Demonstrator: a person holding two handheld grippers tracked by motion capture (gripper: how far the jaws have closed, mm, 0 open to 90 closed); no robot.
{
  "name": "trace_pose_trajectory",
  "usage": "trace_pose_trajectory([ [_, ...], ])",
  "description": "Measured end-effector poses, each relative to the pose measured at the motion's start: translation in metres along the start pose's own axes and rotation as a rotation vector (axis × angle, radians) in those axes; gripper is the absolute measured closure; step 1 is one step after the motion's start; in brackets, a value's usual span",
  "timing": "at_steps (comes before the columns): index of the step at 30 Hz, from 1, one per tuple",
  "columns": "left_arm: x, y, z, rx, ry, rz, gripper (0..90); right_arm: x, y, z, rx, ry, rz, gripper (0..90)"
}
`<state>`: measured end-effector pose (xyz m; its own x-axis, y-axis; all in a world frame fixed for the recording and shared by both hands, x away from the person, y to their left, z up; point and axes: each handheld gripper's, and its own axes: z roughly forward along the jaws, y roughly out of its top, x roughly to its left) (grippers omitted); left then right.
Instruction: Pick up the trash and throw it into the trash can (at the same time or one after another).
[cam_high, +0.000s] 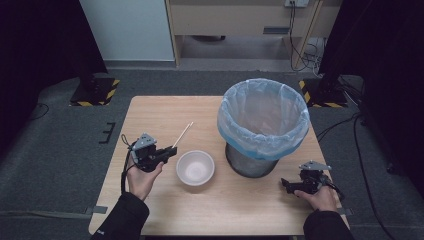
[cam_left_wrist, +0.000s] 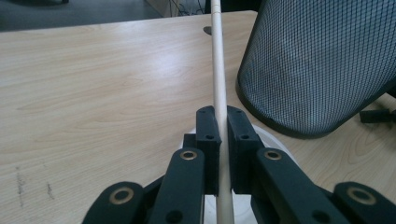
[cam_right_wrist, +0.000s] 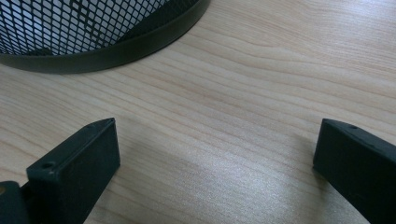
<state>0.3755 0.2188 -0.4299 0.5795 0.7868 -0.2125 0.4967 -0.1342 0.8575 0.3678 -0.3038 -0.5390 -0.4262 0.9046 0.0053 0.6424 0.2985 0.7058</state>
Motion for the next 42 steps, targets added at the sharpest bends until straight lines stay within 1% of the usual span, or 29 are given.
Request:
trace_pose_trajectory([
  [3, 0.001, 0.003, -0.005, -0.021, 0.006, 0.0, 84.8, 0.0, 0.0, 0.0, 0.0, 0.0, 0.0, 0.7],
  [7, 0.002, 0.009, -0.013, -0.056, 0.004, -0.004, 84.8, 0.0, 0.0, 0.0, 0.0, 0.0, 0.0, 0.6],
  [8, 0.002, 0.01, -0.014, -0.064, 0.009, 0.0, 84.8, 0.0, 0.0, 0.0, 0.0, 0.0, 0.0, 0.6],
  [12, 0.001, 0.016, -0.021, -0.092, 0.002, 0.0, 84.8, 0.0, 0.0, 0.0, 0.001, 0.003, 0.001, 0.7],
  [18, -0.001, 0.026, -0.034, -0.149, -0.001, 0.001, 84.8, 0.0, 0.0, 0.0, 0.001, 0.003, 0.0, 0.6],
  [25, -0.002, 0.034, -0.046, -0.195, -0.006, 0.005, 84.8, 0.0, 0.0, 0.0, 0.001, 0.003, 0.0, 0.6],
  [34, -0.008, 0.045, -0.061, -0.258, -0.02, 0.016, 84.8, 0.0, 0.0, 0.0, 0.001, 0.003, 0.0, 0.6],
  [38, -0.013, 0.051, -0.067, -0.285, -0.03, 0.025, 84.8, 0.0, 0.0, 0.0, 0.001, 0.003, 0.0, 0.6],
  [42, -0.019, 0.056, -0.07, -0.301, -0.041, 0.033, 84.8, 0.0, 0.0, 0.0, 0.001, 0.003, 0.0, 0.6],
])
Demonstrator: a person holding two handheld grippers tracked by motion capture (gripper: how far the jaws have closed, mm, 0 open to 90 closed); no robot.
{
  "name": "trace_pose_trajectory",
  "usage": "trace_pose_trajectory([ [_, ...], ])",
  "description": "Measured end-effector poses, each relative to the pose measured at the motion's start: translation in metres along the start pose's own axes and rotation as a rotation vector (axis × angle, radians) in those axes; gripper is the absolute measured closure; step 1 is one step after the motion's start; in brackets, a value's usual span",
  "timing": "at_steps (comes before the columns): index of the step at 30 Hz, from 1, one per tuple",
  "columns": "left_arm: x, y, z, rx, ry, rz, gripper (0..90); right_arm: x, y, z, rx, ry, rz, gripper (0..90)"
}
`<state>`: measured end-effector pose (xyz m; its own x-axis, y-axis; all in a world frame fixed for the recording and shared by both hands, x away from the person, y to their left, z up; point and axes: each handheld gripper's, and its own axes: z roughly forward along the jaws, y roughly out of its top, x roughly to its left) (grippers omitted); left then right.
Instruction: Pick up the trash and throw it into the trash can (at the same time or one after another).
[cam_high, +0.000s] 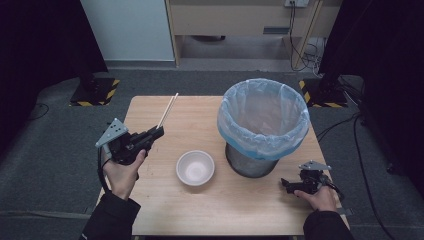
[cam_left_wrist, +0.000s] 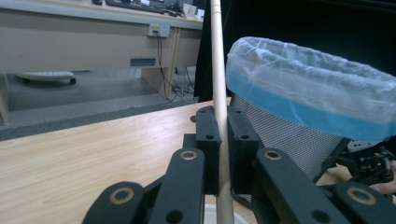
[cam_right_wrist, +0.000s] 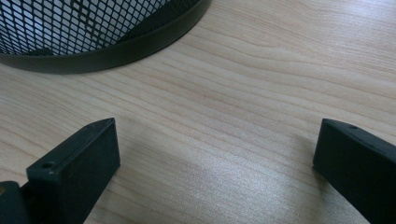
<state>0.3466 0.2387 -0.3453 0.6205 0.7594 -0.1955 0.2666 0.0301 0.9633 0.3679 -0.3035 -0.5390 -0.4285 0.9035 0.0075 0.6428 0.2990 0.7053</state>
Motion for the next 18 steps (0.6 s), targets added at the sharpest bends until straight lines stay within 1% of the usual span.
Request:
trace_pose_trajectory([
  [4, -0.003, 0.005, 0.002, -0.007, -0.007, 0.006, 84.8, 0.0, 0.0, 0.0, 0.002, 0.001, 0.0, 0.6],
  [8, -0.006, 0.012, 0.006, -0.033, -0.018, 0.002, 84.8, 0.0, 0.0, 0.0, 0.0, 0.0, 0.0, 0.6],
  [13, -0.011, 0.019, 0.016, -0.049, -0.037, 0.0, 84.8, 0.0, 0.0, 0.0, 0.0, 0.0, 0.0, 0.6],
  [18, -0.017, 0.027, 0.026, -0.05, -0.046, 0.011, 84.8, 0.0, 0.0, 0.0, 0.0, 0.0, 0.0, 0.6],
])
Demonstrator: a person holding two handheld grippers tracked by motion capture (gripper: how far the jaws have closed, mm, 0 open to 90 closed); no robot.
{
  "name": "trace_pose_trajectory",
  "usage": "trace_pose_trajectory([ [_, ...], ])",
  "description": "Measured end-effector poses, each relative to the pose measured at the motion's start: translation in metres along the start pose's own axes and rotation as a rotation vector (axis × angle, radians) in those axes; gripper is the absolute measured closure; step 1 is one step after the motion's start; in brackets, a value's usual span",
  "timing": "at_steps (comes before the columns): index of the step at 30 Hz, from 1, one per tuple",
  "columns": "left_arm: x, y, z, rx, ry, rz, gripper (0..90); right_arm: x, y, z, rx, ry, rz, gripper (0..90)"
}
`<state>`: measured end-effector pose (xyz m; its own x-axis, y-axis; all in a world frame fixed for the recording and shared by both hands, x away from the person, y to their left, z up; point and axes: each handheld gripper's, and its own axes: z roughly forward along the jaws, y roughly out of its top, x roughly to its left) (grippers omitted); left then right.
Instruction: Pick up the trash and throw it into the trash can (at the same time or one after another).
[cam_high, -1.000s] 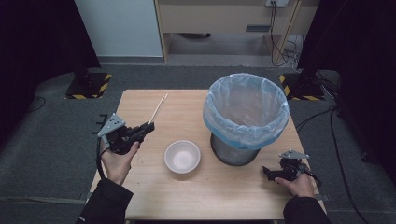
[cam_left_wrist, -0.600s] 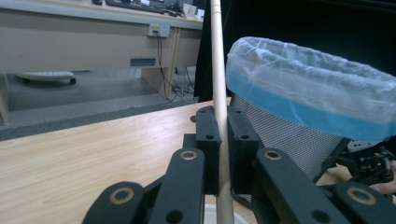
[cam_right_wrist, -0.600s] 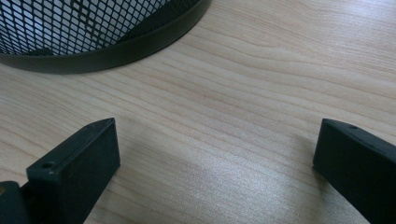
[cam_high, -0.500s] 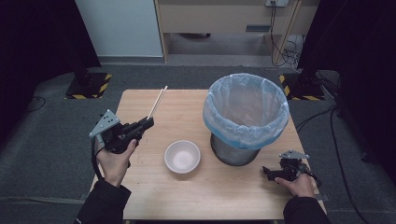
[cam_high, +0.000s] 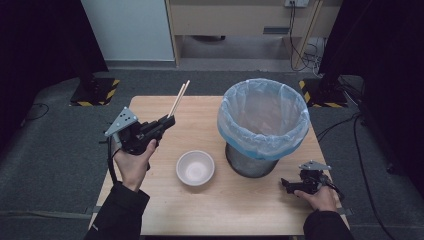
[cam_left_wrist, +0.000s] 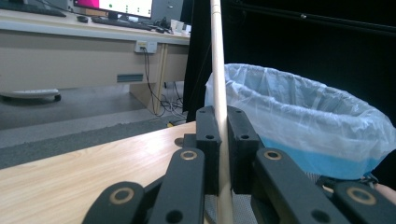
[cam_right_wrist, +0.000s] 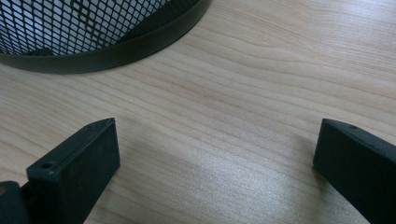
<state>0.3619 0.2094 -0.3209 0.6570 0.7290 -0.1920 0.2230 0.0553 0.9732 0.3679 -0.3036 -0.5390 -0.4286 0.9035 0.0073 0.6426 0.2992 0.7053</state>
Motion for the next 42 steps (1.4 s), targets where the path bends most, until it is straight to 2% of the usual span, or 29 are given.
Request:
trace_pose_trajectory([
  [12, -0.012, 0.022, 0.016, -0.016, -0.016, 0.027, 84.8, 0.0, 0.0, 0.0, 0.0, 0.0, 0.0, 0.6],
  [42, -0.044, 0.057, 0.057, -0.018, -0.067, 0.085, 84.8, 0.0, 0.0, 0.0, 0.0, 0.0, 0.001, 0.6],
])
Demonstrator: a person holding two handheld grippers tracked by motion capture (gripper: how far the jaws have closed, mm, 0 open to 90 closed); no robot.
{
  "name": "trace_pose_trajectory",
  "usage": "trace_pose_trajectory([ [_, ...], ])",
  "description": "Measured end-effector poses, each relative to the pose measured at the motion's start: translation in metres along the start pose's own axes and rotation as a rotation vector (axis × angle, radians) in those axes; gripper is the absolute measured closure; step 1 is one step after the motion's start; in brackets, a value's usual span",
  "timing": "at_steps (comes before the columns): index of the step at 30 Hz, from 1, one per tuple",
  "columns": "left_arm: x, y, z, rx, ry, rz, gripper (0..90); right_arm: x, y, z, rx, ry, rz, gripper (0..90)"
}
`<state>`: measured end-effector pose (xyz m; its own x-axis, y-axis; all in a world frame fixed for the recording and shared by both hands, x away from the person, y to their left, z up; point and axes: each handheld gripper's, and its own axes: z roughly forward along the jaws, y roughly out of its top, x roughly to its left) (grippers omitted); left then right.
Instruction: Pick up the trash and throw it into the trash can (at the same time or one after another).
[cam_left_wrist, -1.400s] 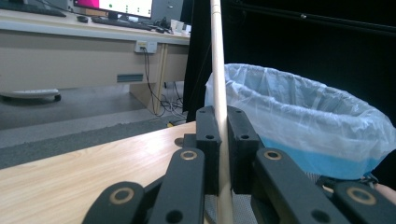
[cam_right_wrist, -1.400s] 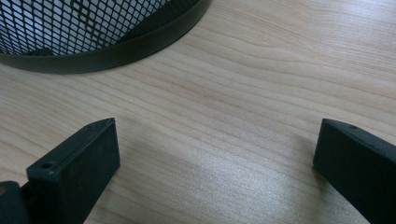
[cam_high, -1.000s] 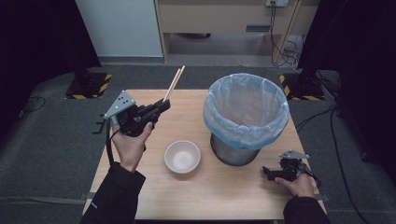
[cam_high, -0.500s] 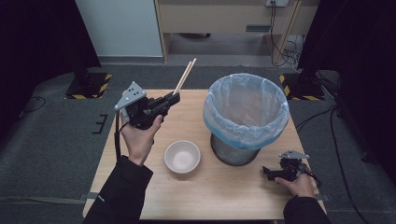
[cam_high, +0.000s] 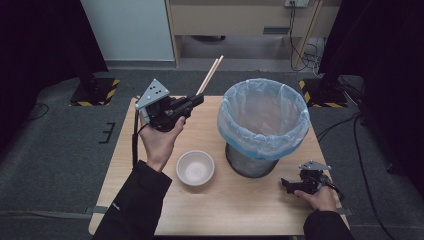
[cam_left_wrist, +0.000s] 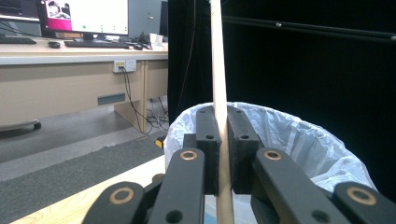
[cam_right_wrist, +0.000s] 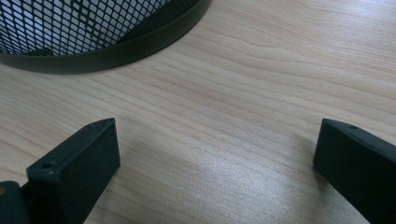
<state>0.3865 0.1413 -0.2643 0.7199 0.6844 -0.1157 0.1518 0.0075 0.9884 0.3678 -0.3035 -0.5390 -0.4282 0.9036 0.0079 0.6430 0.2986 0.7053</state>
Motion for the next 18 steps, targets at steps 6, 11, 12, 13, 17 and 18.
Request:
trace_pose_trajectory([
  [6, -0.007, 0.006, 0.012, -0.002, -0.018, 0.006, 84.8, 0.0, 0.0, 0.0, -0.001, 0.0, 0.001, 0.7],
  [11, -0.013, 0.009, 0.022, -0.001, -0.031, 0.01, 84.8, 0.0, 0.0, 0.0, -0.001, -0.001, 0.001, 0.6],
  [12, -0.014, 0.009, 0.024, 0.0, -0.034, 0.01, 84.8, 0.0, 0.0, 0.0, -0.001, 0.0, 0.002, 0.6],
  [13, -0.016, 0.009, 0.026, 0.0, -0.037, 0.011, 84.8, 0.0, 0.0, 0.0, -0.001, 0.0, 0.002, 0.6],
  [17, -0.021, 0.011, 0.034, 0.007, -0.048, 0.018, 84.8, 0.0, 0.0, 0.0, -0.004, -0.002, -0.003, 0.6],
  [18, -0.022, 0.012, 0.036, 0.006, -0.053, 0.016, 84.8, 0.0, 0.0, 0.0, -0.004, -0.001, -0.003, 0.7],
])
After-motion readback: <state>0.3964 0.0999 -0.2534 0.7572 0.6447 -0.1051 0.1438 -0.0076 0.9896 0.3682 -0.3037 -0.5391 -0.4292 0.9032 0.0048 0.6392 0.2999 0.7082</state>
